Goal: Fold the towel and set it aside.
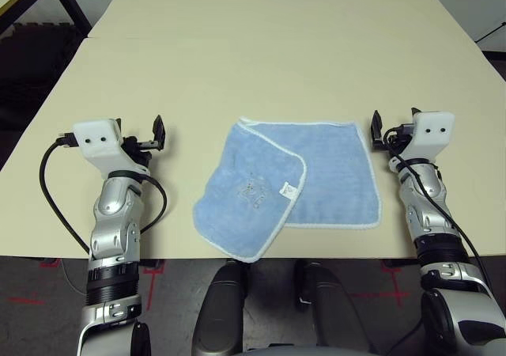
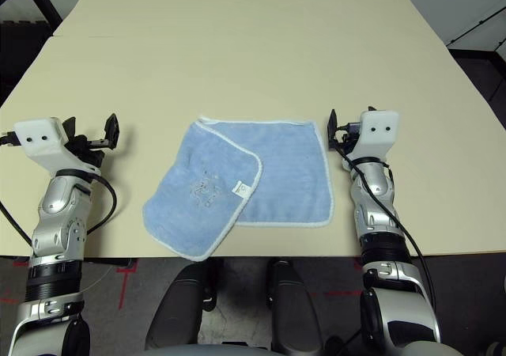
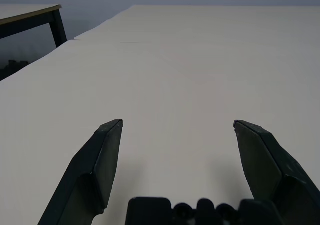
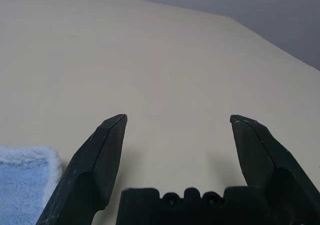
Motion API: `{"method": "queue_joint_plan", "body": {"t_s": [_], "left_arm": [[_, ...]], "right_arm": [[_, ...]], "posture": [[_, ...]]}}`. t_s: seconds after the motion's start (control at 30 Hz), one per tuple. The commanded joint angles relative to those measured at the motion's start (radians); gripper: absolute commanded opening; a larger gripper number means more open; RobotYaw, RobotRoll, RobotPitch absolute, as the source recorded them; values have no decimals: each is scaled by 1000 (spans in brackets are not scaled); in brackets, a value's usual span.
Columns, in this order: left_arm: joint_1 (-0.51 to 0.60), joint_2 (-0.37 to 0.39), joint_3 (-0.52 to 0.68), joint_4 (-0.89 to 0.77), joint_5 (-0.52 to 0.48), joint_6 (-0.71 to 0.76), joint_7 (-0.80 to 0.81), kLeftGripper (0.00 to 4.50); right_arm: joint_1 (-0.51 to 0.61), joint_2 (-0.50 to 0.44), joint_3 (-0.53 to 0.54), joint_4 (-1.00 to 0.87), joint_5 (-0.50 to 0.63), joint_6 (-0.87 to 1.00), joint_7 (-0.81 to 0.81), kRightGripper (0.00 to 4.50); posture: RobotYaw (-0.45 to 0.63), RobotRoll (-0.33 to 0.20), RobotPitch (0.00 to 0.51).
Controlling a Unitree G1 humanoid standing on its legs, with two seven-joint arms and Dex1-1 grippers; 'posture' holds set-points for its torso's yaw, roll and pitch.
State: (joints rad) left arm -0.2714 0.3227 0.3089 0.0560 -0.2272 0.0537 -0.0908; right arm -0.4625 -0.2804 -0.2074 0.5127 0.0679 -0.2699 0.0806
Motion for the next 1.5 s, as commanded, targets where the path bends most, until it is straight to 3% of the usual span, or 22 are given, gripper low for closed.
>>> {"method": "queue_joint_plan", "body": {"t_s": [0.03, 0.77, 1.2, 1.5], "left_arm": [[1, -5, -6, 12, 13, -8, -4, 4500], [-4, -3, -5, 52, 12, -36, -11, 4500], [-11, -1, -2, 56, 8, -39, -13, 4500], [-49, 55, 27, 32, -106, -5, -155, 4500]], "right_arm": [[18, -7, -6, -6, 1, -5, -2, 4486], [19, -11, -7, -28, -2, 14, -10, 4486], [-3, -46, -25, -37, 62, 54, 47, 4486], [-9, -58, -23, -26, 63, 50, 48, 4486]], "posture": [[52, 0, 196], [49, 0, 196], [40, 0, 198], [44, 0, 197]]}}
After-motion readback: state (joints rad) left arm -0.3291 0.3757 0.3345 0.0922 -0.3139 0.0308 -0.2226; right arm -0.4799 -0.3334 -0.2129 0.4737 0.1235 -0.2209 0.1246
